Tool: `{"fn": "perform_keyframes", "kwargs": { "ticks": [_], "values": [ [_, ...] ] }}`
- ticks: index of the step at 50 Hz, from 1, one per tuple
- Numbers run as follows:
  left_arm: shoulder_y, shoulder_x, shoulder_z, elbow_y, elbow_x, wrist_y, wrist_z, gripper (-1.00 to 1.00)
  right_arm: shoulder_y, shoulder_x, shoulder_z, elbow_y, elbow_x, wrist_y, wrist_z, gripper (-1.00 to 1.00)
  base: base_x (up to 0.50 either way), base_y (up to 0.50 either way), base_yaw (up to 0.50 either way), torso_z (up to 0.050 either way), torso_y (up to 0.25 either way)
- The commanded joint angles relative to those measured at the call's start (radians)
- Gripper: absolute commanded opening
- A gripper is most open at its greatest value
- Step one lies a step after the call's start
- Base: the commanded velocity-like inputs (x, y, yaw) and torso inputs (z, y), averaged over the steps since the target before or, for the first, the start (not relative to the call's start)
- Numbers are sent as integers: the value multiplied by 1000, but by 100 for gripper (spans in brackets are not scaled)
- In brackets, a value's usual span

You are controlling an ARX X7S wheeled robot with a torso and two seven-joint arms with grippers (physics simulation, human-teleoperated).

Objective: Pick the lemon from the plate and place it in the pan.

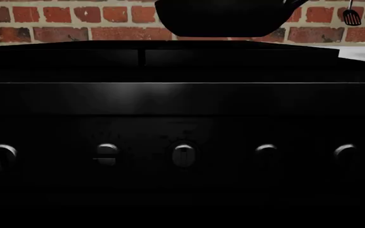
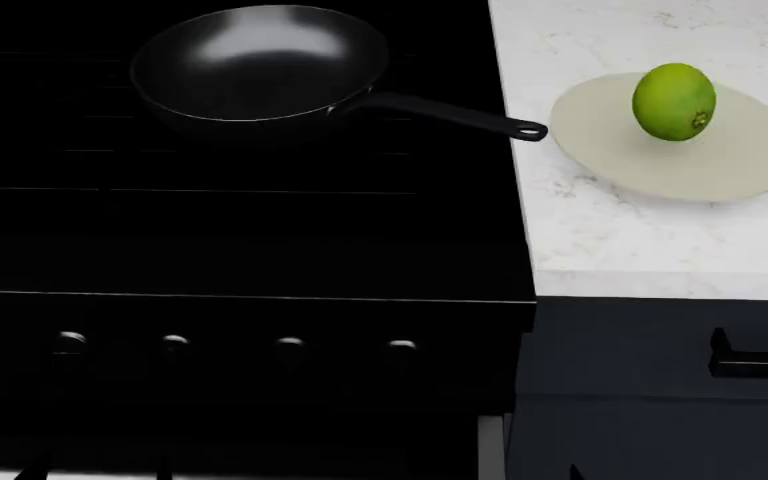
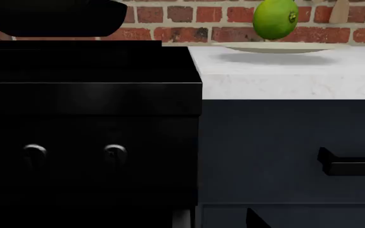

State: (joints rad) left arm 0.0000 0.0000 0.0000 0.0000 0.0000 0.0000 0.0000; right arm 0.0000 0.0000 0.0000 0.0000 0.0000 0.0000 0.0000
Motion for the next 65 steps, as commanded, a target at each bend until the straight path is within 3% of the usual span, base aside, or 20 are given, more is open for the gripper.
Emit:
{"fn": "perform_keyframes", "kwargs": {
  "ticks": [1, 7, 14, 20, 41, 55, 57, 59, 62, 65],
  "values": [
    [-2, -40, 47, -8, -40, 8, -46, 100, 0, 9, -13, 0, 9, 0, 13, 100, 0, 0, 0, 0, 0],
    [-23, -51, 83, -58, -13, 58, -69, 100, 18, 33, -56, 47, -8, 0, 46, 100, 0, 0, 0, 0, 0],
    [-18, -67, 104, -33, -22, -2, -71, 100, 13, 48, -82, 35, -4, 17, 66, 100, 0, 0, 0, 0, 0],
    [-1, -74, 92, -10, -117, 37, -25, 100, 3, 59, -101, 16, 2, 24, 74, 100, 0, 0, 0, 0, 0],
    [-15, -102, 120, -3, -192, -29, -15, 100, 14, 85, -135, 26, 58, 30, 67, 100, 0, 0, 0, 50, 19],
    [-52, -108, 118, -31, -154, -59, -106, 100, 68, 84, -133, 73, 90, 113, 106, 100, 0, 0, 0, 50, 19],
    [-40, -128, 123, 32, -139, -88, -114, 100, 63, 99, -139, 15, 117, 141, 78, 100, 0, 0, 0, 25, 0],
    [-31, -176, 111, 220, -188, -240, -103, 100, 42, 132, -119, -157, 197, 235, 32, 100, 0, 0, 0, 0, 0],
    [-79, -273, 83, 498, -221, -498, -108, 100, 109, 230, -67, -449, 309, 566, 37, 100, 81, -18, 0, 0, 0],
    [-170, -334, -20, 731, -344, -750, -114, 100, 211, 298, 35, -703, 469, 759, 35, 100, 0, 0, 0, 0, 0]
  ]
}}
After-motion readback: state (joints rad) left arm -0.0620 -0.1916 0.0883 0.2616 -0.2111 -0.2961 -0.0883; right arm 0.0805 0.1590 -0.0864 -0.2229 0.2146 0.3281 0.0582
